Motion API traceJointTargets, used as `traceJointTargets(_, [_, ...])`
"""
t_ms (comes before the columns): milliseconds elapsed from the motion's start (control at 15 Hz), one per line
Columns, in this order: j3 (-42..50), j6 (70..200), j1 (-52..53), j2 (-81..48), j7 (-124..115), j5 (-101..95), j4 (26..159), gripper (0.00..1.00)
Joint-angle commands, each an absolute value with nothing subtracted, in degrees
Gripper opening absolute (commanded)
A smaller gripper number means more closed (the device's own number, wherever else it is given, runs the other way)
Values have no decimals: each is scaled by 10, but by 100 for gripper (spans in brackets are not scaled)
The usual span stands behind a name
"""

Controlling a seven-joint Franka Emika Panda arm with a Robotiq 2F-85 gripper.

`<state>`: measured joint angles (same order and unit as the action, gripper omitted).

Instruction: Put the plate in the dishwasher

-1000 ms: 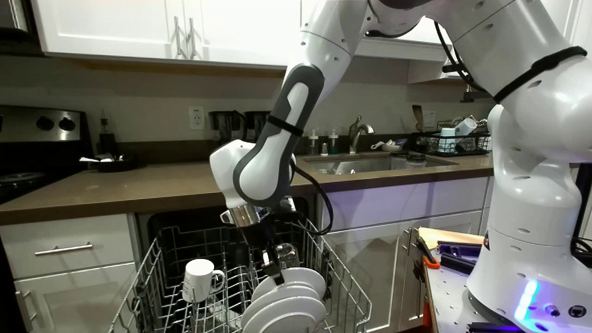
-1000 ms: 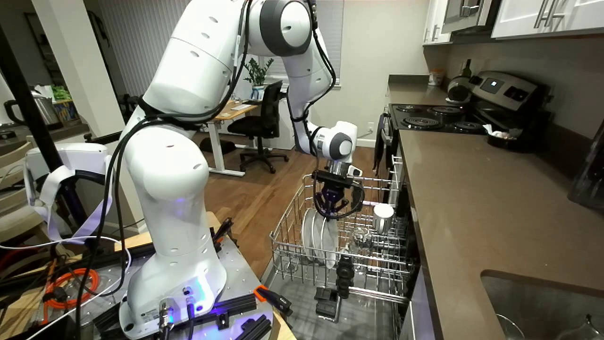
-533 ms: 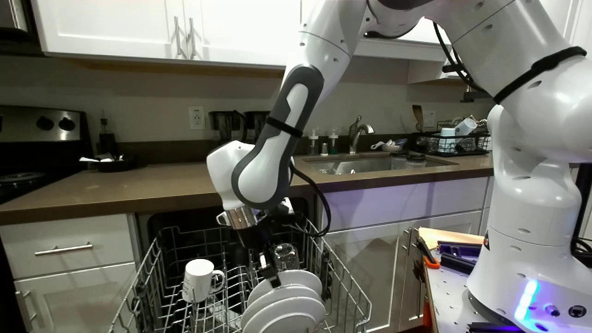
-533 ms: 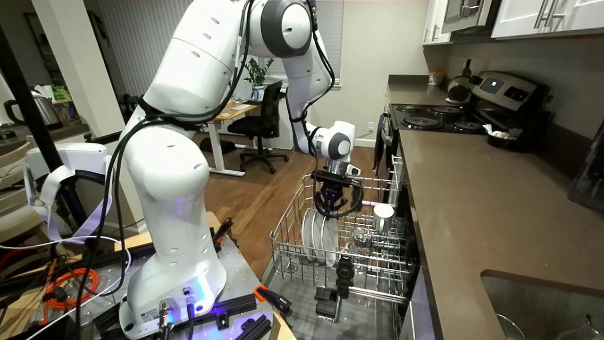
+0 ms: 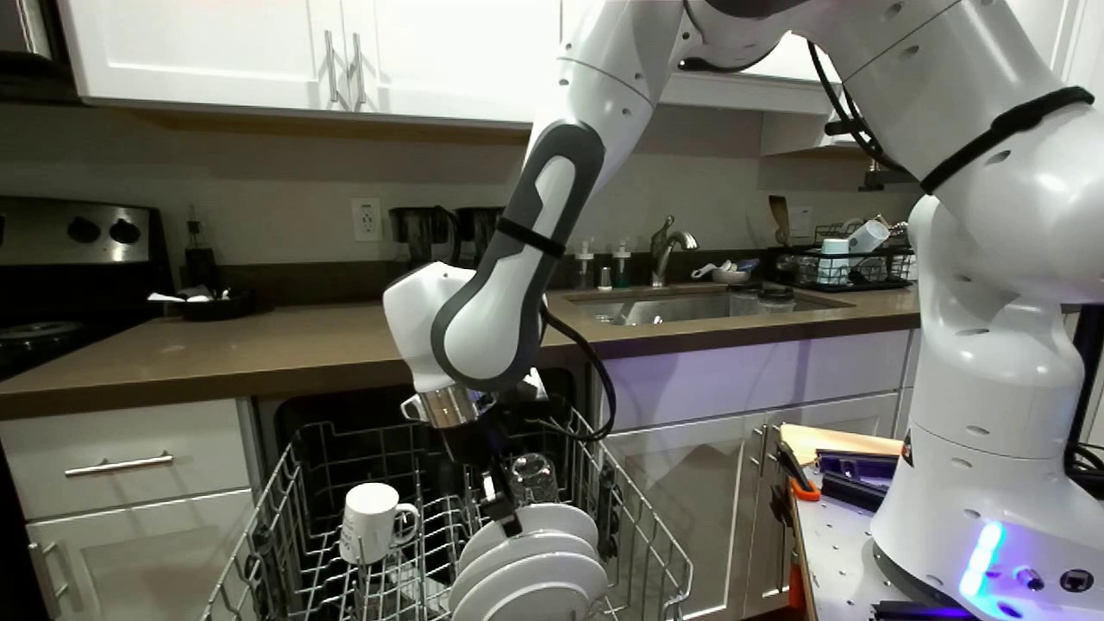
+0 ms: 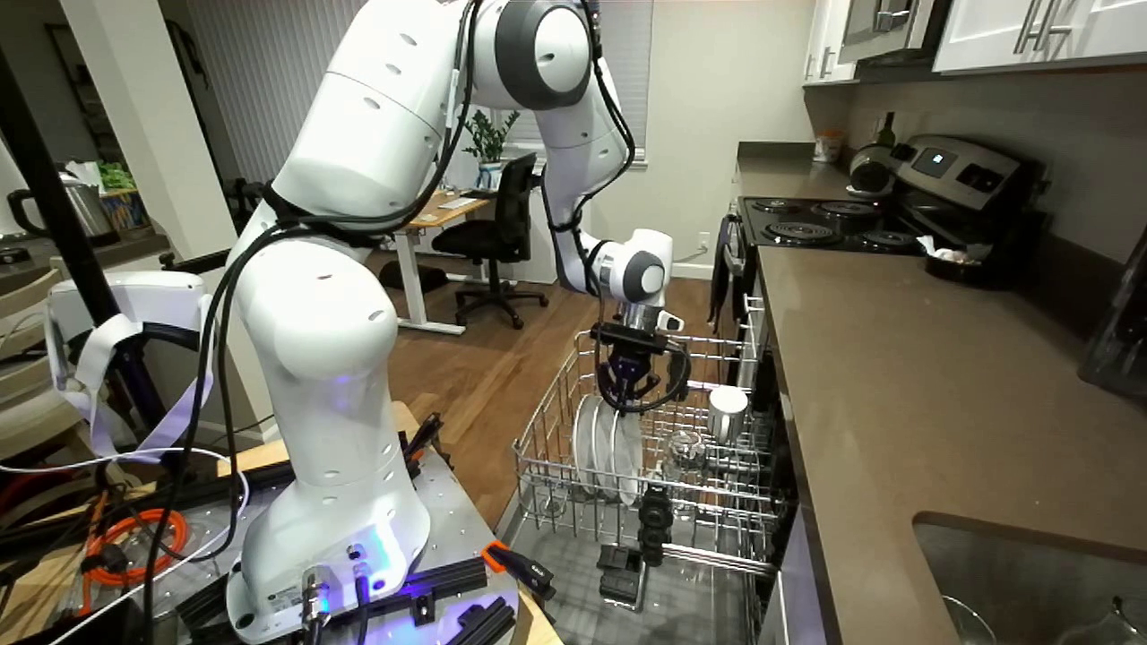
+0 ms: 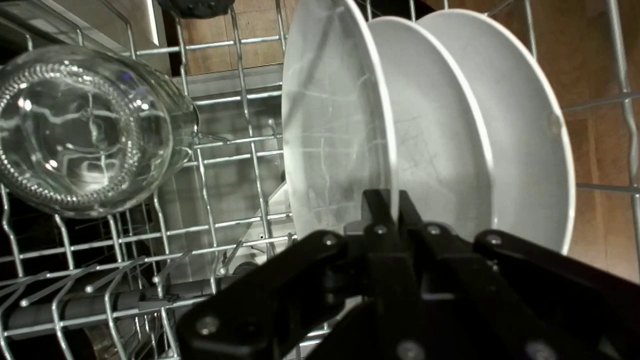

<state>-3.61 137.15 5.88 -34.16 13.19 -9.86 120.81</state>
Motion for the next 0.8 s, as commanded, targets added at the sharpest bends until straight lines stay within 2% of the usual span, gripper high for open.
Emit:
traceJointTargets(0, [-53, 1363, 67, -328, 125, -103, 1196, 6])
traceJointTargets(333, [-59, 1327, 69, -319, 134, -101, 1163, 6])
traceJointTargets(400, [-59, 1320, 71, -315, 130, -104, 1160, 31])
traceJointTargets(533, [-60, 1303, 73, -306, 128, -106, 1154, 38])
traceJointTargets(733, [-55, 1274, 80, -287, 111, -114, 1150, 58])
